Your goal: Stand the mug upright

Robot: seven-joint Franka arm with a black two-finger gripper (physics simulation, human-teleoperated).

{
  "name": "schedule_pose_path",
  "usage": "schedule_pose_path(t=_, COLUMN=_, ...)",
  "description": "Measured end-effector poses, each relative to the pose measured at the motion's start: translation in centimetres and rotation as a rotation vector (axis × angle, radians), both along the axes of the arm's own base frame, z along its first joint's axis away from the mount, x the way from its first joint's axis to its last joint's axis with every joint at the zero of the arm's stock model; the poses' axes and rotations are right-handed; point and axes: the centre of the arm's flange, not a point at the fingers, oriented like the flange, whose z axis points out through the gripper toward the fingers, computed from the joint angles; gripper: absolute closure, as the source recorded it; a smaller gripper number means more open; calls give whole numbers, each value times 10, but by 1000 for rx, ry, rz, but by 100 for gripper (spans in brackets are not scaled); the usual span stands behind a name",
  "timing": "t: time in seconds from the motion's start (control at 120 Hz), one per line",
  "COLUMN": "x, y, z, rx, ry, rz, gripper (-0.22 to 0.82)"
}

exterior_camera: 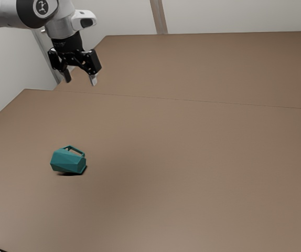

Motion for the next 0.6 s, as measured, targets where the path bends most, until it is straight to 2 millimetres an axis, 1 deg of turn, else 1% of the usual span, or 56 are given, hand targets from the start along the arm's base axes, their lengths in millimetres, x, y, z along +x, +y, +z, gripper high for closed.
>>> schedule_pose_path(t=0.133, x=-1, y=5, z=0, rx=-1, ry=1, rz=9, gripper=1)
schedule_pose_path(t=0.275, x=-9, y=10, z=4, rx=-1, ry=-4, rz=19, gripper=1)
schedule_pose_path(t=0.375, x=-13, y=17, z=2, rx=-1, ry=3, rz=30, gripper=2)
schedule_pose_path(t=0.483, x=-14, y=35, z=0, rx=-5, ry=7, rz=60, gripper=2)
schedule_pose_path(t=0.6, x=-15, y=65, z=-3, rx=-30, ry=11, rz=102, gripper=2)
